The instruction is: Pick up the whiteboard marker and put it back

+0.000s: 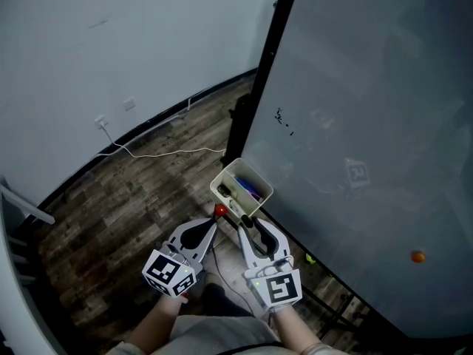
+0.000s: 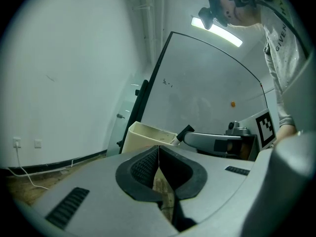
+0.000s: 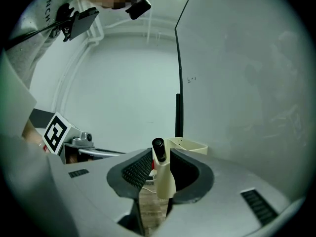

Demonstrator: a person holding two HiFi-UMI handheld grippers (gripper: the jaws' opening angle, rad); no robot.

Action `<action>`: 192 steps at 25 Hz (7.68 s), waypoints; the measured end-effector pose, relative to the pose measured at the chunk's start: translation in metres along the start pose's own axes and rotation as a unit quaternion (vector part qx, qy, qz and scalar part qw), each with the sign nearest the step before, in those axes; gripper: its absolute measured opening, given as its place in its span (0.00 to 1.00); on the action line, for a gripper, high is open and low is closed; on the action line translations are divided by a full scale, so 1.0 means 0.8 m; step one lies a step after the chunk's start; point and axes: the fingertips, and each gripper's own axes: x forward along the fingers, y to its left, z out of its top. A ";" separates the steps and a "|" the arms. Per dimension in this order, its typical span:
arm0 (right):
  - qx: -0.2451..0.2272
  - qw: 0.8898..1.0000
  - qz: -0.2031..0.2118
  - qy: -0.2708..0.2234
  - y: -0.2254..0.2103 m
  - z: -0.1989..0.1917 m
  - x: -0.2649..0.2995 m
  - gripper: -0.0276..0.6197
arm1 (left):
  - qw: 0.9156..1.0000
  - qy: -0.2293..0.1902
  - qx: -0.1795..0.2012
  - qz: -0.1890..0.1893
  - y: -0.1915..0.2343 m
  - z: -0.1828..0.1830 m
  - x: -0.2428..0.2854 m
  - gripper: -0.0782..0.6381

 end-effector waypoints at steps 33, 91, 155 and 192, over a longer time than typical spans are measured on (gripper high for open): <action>0.003 0.999 0.048 -0.016 -0.019 0.022 0.000 0.16 | 0.999 0.030 0.015 0.000 0.013 0.006 0.015 0.13; -0.005 0.998 0.046 -0.047 -0.028 0.136 -0.003 0.16 | 0.997 0.016 0.047 -0.054 0.040 0.065 0.031 0.13; 0.000 0.998 0.056 -0.033 -0.032 0.130 0.017 0.16 | 0.997 0.023 0.047 -0.052 0.064 0.069 0.047 0.13; 0.027 0.998 0.052 0.033 -0.025 0.046 0.030 0.16 | 0.998 0.062 0.003 -0.032 0.088 0.010 0.041 0.13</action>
